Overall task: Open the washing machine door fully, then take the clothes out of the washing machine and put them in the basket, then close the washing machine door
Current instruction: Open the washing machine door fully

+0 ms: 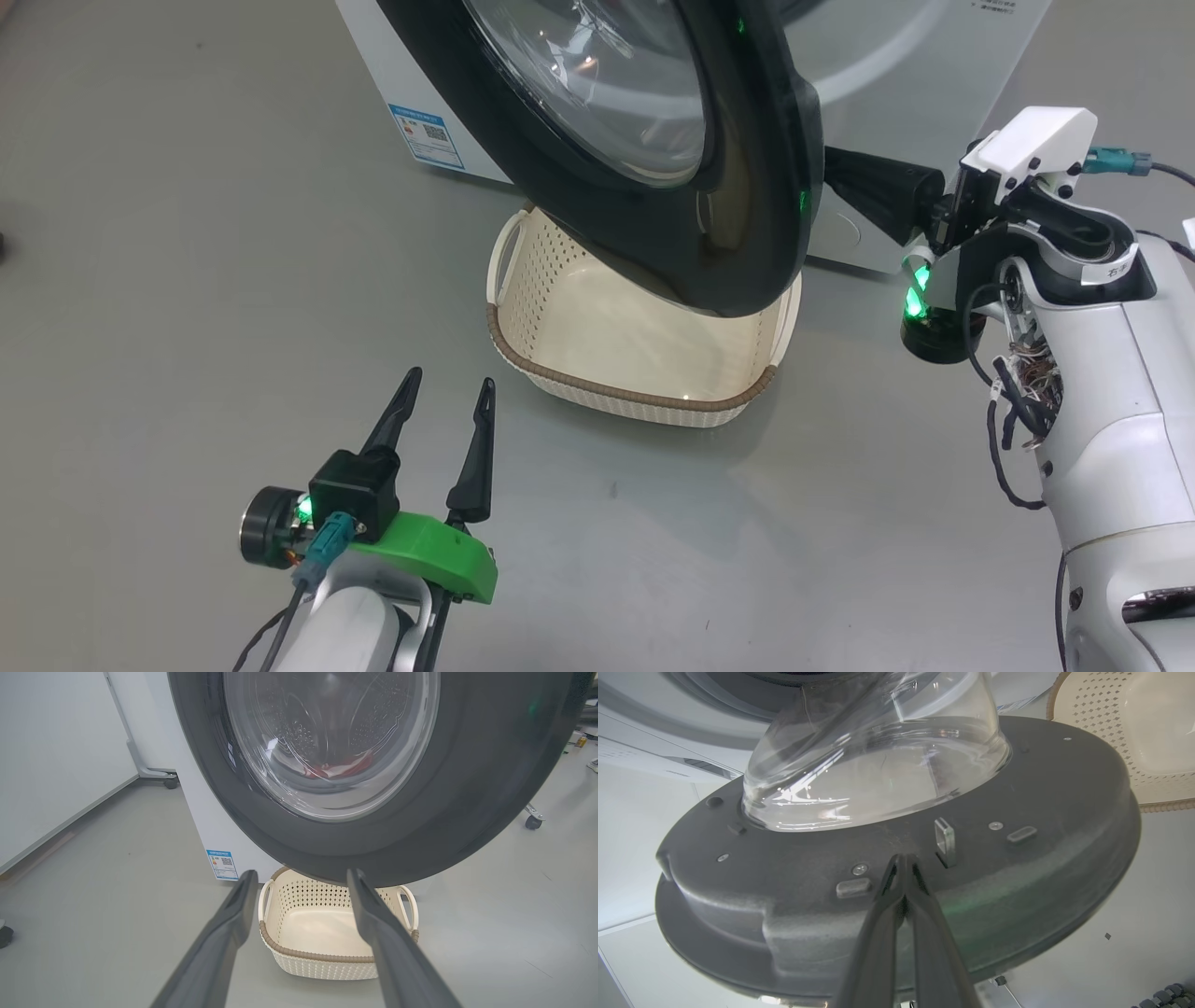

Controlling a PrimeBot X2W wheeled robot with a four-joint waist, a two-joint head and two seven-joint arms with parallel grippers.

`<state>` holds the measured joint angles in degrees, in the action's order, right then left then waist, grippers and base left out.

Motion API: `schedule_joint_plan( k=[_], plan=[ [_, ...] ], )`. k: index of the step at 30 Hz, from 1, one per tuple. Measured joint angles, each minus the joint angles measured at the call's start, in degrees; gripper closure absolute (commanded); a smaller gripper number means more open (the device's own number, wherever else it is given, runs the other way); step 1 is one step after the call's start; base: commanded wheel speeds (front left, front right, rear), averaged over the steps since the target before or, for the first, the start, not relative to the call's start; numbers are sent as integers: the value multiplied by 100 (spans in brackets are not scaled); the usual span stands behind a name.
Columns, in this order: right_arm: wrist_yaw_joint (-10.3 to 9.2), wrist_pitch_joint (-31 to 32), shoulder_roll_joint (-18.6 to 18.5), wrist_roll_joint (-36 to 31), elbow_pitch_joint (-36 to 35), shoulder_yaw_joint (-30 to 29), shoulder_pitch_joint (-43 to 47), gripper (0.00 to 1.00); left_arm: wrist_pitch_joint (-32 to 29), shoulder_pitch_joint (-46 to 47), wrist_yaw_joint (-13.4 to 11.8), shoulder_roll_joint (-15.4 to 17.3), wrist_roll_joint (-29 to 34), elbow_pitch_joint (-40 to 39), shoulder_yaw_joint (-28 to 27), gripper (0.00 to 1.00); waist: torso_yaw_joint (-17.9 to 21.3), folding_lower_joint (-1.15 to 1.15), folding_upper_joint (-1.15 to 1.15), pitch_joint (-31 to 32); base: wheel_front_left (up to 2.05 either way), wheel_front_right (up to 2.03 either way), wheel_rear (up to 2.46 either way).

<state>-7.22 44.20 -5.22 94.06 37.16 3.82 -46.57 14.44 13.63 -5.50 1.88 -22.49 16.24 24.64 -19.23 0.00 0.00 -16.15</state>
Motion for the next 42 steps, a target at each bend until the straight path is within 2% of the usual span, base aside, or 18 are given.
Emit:
schedule_joint_plan(
  k=[19,36,42],
  plan=[
    [0,307,123,237,-176,767,414,100,0,-236,-1,2,0,-12,-24,0,-77,0,0,278,0,0,0],
    [-1,299,118,1475,-656,1984,722,100,0,-272,0,4,3,-13,59,0,-359,0,0,328,0,0,0],
    [-1,113,114,1648,-764,2384,726,100,0,-320,0,4,19,-20,62,0,-422,-1,0,356,0,0,0]
  ],
)
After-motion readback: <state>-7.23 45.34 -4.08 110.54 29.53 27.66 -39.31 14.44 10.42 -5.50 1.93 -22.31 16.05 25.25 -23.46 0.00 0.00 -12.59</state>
